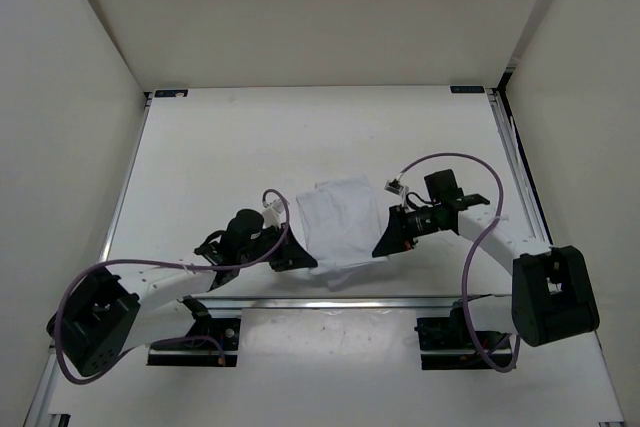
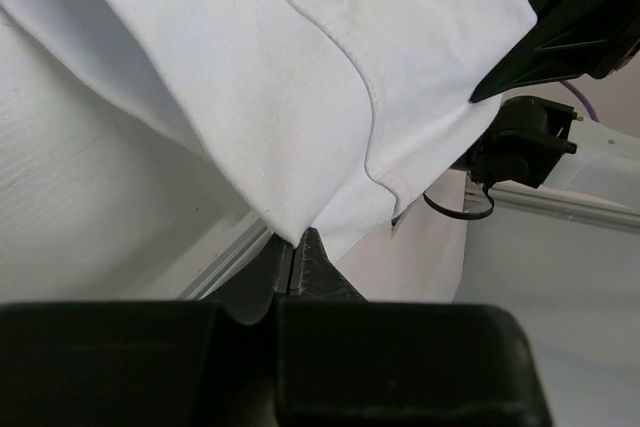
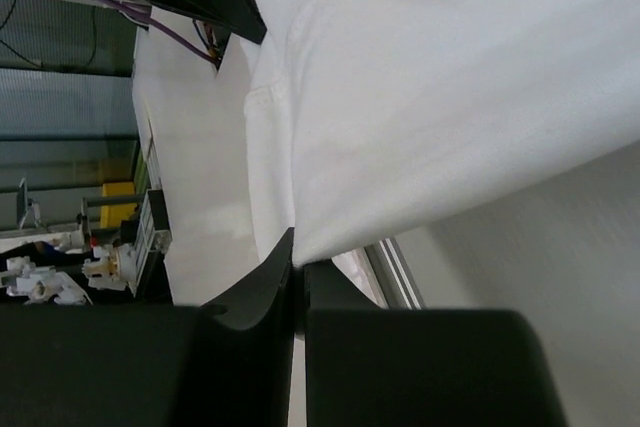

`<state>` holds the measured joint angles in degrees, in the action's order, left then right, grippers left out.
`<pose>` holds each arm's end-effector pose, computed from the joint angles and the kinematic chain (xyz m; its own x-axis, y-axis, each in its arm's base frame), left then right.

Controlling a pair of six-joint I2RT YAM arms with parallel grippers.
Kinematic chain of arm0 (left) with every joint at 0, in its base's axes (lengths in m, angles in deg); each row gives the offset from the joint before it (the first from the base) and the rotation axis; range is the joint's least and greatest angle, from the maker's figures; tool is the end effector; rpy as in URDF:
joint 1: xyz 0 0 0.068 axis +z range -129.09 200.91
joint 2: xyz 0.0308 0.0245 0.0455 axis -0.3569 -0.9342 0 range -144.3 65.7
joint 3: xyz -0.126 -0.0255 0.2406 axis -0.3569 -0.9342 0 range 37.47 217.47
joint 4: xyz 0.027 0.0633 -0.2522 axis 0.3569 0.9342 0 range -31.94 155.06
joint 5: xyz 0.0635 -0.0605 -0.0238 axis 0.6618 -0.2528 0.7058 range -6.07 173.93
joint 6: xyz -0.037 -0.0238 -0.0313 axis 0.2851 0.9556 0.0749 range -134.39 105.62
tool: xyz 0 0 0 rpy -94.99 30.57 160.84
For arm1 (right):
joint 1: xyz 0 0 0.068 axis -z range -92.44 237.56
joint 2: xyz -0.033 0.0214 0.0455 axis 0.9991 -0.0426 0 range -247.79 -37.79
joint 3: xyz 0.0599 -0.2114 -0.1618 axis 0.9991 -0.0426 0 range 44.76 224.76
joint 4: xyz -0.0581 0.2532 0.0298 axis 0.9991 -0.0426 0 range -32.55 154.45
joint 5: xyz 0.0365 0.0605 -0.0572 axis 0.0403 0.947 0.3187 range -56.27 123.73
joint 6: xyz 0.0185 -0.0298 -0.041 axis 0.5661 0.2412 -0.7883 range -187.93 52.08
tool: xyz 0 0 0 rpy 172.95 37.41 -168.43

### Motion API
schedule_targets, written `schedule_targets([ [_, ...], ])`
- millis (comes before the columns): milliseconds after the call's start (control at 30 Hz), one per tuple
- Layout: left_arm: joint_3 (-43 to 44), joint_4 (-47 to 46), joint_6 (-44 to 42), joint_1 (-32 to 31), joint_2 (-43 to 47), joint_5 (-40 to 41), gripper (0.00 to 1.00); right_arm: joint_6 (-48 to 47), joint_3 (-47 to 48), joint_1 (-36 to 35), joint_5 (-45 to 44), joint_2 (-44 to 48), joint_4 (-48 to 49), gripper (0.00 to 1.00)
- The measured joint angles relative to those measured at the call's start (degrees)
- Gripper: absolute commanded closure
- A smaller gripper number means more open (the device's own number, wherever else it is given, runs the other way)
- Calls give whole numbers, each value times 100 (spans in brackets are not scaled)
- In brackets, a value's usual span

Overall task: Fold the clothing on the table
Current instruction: Fold the skirt

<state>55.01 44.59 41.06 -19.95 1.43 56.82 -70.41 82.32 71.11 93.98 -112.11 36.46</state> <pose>0.1448 -0.1467 0.1561 -0.9522 -0.1457 -0.2684 0.1521 0.5359 -0.8305 0.2021 0.0919 0.1863 -0.8451 -0.2721 -0.4603 -0.5329 0.3596 0.7659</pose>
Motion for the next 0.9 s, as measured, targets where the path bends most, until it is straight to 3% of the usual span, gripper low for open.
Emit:
schedule_targets([
  [167,4,48,-7,66,44,-39,100,-22,72,63,33,-24,-85,99],
  [200,9,59,-9,63,44,-42,100,-52,101,76,-2,-61,-136,85],
  [233,9,61,-7,63,44,-37,100,-59,127,85,-50,-105,-195,49],
  [267,15,72,-13,66,44,-31,100,-85,149,87,-142,-149,-256,2],
  [433,129,306,-109,83,-9,26,100,-149,212,125,-1274,-136,-516,1],
  [567,789,824,-498,208,-299,-127,100,-310,455,479,-1934,177,-656,0],
  [733,3110,2876,-2044,122,-1502,-197,100,-737,1270,219,-2551,393,-522,1],
  [900,5215,4752,-3547,240,-2616,42,100,-820,1657,28,-2594,140,-330,1],
])
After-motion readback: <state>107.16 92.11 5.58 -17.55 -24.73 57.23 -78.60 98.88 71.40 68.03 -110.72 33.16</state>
